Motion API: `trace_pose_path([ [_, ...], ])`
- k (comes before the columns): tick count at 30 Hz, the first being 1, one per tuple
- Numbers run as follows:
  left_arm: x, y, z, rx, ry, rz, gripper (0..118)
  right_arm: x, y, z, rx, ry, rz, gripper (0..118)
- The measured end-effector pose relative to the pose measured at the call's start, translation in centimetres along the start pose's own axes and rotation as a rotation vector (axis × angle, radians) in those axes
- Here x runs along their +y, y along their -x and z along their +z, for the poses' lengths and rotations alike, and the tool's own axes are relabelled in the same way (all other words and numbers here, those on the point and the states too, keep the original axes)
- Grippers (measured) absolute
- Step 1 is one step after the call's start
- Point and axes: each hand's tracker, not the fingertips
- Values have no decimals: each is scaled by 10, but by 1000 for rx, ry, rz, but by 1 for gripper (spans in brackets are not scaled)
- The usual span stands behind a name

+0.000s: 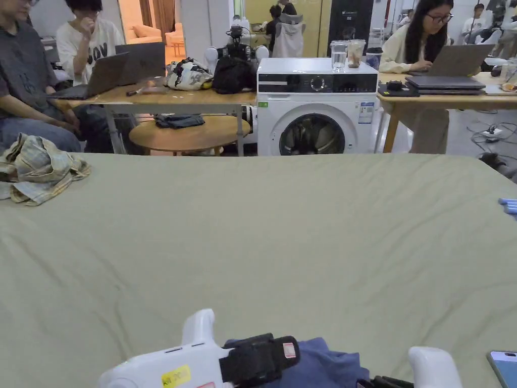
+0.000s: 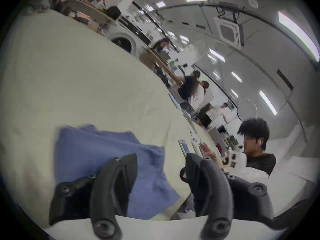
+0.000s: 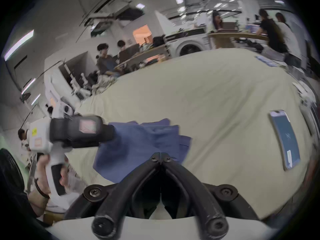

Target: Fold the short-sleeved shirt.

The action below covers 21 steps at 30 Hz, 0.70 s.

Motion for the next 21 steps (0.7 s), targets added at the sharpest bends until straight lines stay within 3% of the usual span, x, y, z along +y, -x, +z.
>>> trace_pose_path([
  [2, 6, 20, 28, 52, -29, 53, 82, 10, 1, -25, 4, 89, 11, 0],
  [5, 7, 50, 49, 147, -28, 106, 87, 10, -7, -73, -91, 306, 18, 0],
  [6, 5, 59, 51, 137, -22, 117, 87, 5, -9, -80, -84, 301, 32, 0],
  [9, -2, 72, 34, 158, 34, 141, 87, 10, -11, -69, -67, 264, -38, 0],
  [16, -9, 76, -29, 33, 129, 139, 85, 5, -4, -69, -93, 256, -3, 0],
  [17, -9, 73, -37, 48, 143, 135, 69, 5, -3, -68, -96, 253, 0, 0],
  [18, -10, 70, -43, 99, 168, 104, 39, 4, -3, -68, -98, 249, 2, 0],
  [19, -10, 66, -49, 184, 197, 69, 29, 3, -3, -68, -100, 246, 5, 0],
  [21, -12, 70, -50, 159, 177, 74, 28, 1, -3, -66, -100, 233, 9, 0],
])
